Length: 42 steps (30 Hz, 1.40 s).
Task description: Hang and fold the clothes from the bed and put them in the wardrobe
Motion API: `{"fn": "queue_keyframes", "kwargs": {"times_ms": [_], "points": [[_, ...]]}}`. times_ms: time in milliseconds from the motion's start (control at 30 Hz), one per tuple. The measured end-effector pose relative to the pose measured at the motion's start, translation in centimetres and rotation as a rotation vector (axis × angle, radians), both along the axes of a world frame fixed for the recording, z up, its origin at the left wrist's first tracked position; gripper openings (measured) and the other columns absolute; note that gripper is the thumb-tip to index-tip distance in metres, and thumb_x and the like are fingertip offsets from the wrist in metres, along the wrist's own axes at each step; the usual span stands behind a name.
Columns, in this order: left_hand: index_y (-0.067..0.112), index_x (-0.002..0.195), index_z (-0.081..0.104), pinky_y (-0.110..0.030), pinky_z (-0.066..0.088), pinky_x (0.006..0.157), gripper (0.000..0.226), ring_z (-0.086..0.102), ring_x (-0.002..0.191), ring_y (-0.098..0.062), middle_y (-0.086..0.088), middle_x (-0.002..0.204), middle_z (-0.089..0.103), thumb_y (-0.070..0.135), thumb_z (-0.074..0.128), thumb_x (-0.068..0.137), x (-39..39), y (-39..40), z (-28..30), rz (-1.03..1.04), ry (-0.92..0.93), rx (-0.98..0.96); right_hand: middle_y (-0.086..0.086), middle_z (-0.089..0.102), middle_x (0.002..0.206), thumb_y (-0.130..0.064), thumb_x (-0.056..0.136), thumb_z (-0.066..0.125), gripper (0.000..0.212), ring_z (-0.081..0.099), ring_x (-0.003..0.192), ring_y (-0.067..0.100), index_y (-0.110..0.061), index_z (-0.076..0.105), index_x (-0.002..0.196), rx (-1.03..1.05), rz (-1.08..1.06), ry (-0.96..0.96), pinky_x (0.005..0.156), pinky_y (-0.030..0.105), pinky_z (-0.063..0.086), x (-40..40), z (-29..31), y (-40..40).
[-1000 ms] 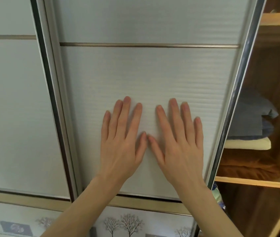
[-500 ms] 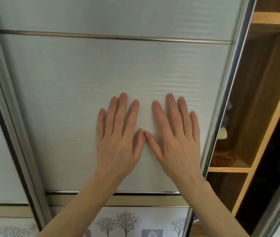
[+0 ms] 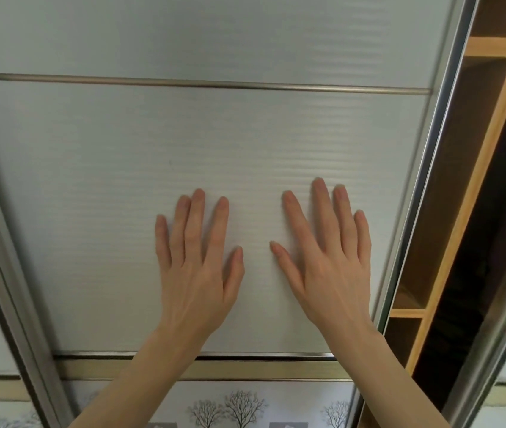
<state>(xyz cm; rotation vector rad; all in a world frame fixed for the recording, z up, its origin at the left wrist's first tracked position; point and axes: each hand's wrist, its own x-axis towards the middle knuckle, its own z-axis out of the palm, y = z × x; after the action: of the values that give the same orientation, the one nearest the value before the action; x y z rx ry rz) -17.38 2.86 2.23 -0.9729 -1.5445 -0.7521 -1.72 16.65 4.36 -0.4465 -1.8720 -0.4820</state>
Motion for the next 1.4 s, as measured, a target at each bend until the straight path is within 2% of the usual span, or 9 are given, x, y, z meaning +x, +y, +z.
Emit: {"fn": "queue_keyframes", "kwargs": {"times_ms": [433,567,933,1233,1400], "points": [[0.008,0.165,0.031,-0.061,0.017,0.128,0.067,0.019,0.161,-0.036,-0.018,0.173,0.022,0.033,0.053,0.107,3.8,3.7,-0.2,-0.039,0.024,0.014,0.007,0.008,0.175,-0.055,0.108,0.044,0.069,0.006,0.162,0.031,-0.029,0.018,0.167,-0.014,-0.033,-0.017,0.129,0.054,0.015,4.4,0.1,3.6],[0.008,0.164,0.032,-0.061,0.015,0.128,0.068,0.018,0.161,-0.041,-0.022,0.172,0.021,0.034,0.054,0.105,3.9,4.0,-0.7,0.008,-0.022,0.072,0.007,0.006,0.176,-0.055,0.109,0.041,0.069,0.004,0.162,0.031,-0.029,0.015,0.167,-0.027,-0.043,-0.023,0.128,0.056,0.014,5.5,0.1,4.4],[0.009,0.164,0.033,-0.058,0.021,0.128,0.065,0.019,0.161,-0.036,-0.019,0.173,0.022,0.031,0.053,0.106,6.1,4.6,-0.8,0.008,-0.019,-0.046,0.010,0.006,0.175,-0.052,0.110,0.040,0.067,0.004,0.161,0.035,-0.026,0.017,0.167,-0.033,-0.030,0.040,0.128,0.060,0.010,7.5,-0.5,7.7],[0.009,0.164,0.033,-0.057,0.021,0.128,0.067,0.020,0.161,-0.035,-0.017,0.173,0.022,0.031,0.056,0.105,7.4,5.8,-0.8,0.007,-0.004,-0.056,0.013,0.012,0.174,-0.049,0.108,0.045,0.066,0.010,0.161,0.037,-0.023,0.025,0.166,-0.003,-0.045,0.076,0.127,0.059,0.009,8.3,-0.8,9.2],[0.009,0.163,0.035,-0.056,0.023,0.127,0.066,0.023,0.160,-0.034,-0.016,0.172,0.025,0.031,0.056,0.105,7.1,5.4,-0.9,-0.018,-0.002,-0.050,0.015,0.024,0.171,-0.049,0.107,0.051,0.063,0.018,0.160,0.034,-0.020,0.039,0.161,0.001,-0.025,0.158,0.126,0.060,0.014,8.1,-0.5,8.2]]}}
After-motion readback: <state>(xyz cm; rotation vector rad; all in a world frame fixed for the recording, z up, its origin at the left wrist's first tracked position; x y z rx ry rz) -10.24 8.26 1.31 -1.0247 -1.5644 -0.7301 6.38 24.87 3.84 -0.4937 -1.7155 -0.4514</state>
